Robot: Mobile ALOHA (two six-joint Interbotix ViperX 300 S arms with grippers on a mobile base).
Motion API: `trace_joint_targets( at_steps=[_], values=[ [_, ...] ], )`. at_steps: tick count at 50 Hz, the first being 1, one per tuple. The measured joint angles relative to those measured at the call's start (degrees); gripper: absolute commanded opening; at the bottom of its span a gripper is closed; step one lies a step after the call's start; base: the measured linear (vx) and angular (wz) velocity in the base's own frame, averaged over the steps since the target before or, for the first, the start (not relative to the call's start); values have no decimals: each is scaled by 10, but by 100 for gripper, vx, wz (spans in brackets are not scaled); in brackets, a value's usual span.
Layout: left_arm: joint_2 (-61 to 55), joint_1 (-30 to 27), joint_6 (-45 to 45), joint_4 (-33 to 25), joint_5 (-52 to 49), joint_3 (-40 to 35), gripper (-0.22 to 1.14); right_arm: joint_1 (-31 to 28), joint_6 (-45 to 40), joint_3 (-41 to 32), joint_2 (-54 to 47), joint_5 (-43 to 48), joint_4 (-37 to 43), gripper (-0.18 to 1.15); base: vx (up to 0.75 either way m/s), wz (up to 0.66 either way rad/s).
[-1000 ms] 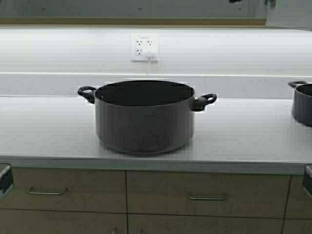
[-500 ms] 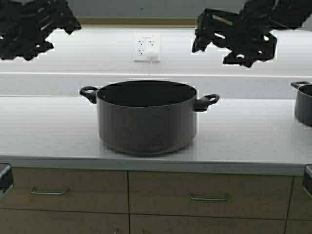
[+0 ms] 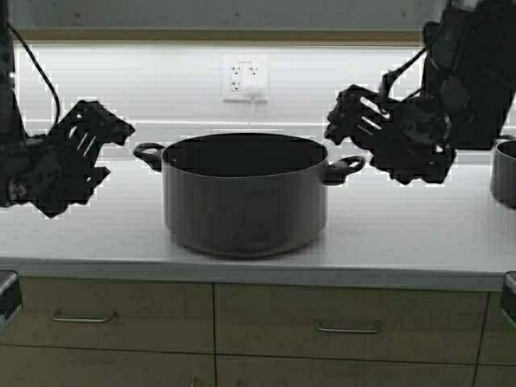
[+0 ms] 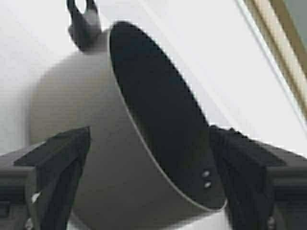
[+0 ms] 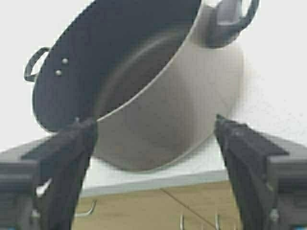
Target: Open the cabinet, put the pot inside, then close it
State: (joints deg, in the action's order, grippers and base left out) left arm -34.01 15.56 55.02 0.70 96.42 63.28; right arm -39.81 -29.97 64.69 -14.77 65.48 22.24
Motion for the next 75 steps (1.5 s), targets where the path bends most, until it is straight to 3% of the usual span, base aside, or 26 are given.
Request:
trace_joint_targets(
  at_steps=[17,31,49,64,75],
  values=[
    [-80,-33,48,34,26,-101,102,1,-172,-35,-171,175,5,103,2,3],
    [-101,-62,67,101,-13,-186,102,1,-204,-63,-262,284,45,103,5,5],
    [-142,-74,74,106,-56,-266,102,2,-254,-105,-325,321,81,103,6,3],
    [-168,-73,83,106,-68,-305,102,47,-266,-155,-340,347,92,103,3,-12],
    [-171,-70,84,87,-68,-310,102,83,-294,-214,-370,347,29,103,2,-7]
  ],
)
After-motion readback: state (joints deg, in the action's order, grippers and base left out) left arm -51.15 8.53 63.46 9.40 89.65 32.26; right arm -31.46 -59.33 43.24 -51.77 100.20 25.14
